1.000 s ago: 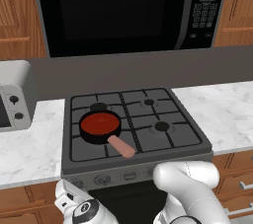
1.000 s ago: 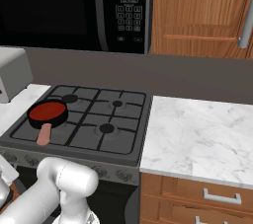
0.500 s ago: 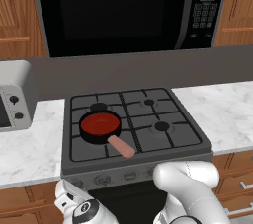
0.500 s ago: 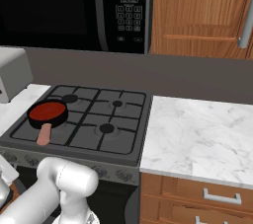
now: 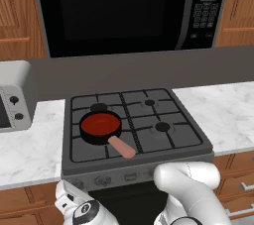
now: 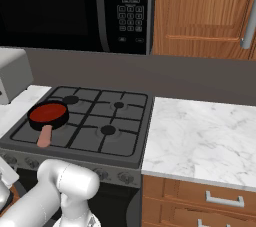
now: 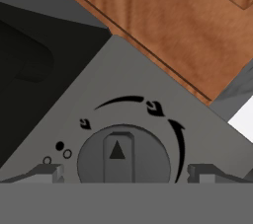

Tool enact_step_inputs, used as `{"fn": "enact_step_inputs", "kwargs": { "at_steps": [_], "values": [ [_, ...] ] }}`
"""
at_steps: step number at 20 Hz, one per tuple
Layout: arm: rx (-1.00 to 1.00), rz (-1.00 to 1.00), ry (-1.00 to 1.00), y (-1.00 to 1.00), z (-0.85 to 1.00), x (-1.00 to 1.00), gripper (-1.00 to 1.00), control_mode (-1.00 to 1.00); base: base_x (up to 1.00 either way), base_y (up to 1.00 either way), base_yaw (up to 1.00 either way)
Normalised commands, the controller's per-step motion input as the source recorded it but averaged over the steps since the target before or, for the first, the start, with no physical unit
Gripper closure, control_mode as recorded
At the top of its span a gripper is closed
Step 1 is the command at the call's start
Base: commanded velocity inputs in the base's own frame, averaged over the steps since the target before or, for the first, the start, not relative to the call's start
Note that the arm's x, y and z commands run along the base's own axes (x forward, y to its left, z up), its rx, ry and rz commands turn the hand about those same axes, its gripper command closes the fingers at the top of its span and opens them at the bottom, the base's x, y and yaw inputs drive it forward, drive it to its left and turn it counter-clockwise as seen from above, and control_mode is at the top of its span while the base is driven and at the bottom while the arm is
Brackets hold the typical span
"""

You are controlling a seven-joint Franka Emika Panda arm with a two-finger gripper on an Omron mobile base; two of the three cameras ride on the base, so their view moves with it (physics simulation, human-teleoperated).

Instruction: Wait until the marinara sauce is simmered to a deep red color and then turn off the stove.

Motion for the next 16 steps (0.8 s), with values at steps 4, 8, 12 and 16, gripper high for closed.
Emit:
{"fn": "enact_step_inputs", "kwargs": {
  "at_steps": [4, 8, 12, 16],
  "values": [
    [0.00, 0.00, 0.00, 0.00, 0.00, 0.00, -1.00, -1.00, 0.00, 0.00, 0.00],
    [0.00, 0.00, 0.00, 0.00, 0.00, 0.00, -1.00, -1.00, 0.00, 0.00, 0.00],
    [0.00, 0.00, 0.00, 0.00, 0.00, 0.00, -1.00, -1.00, 0.00, 0.00, 0.00],
    [0.00, 0.00, 0.00, 0.00, 0.00, 0.00, -1.00, -1.00, 0.00, 0.00, 0.00]
  ]
}}
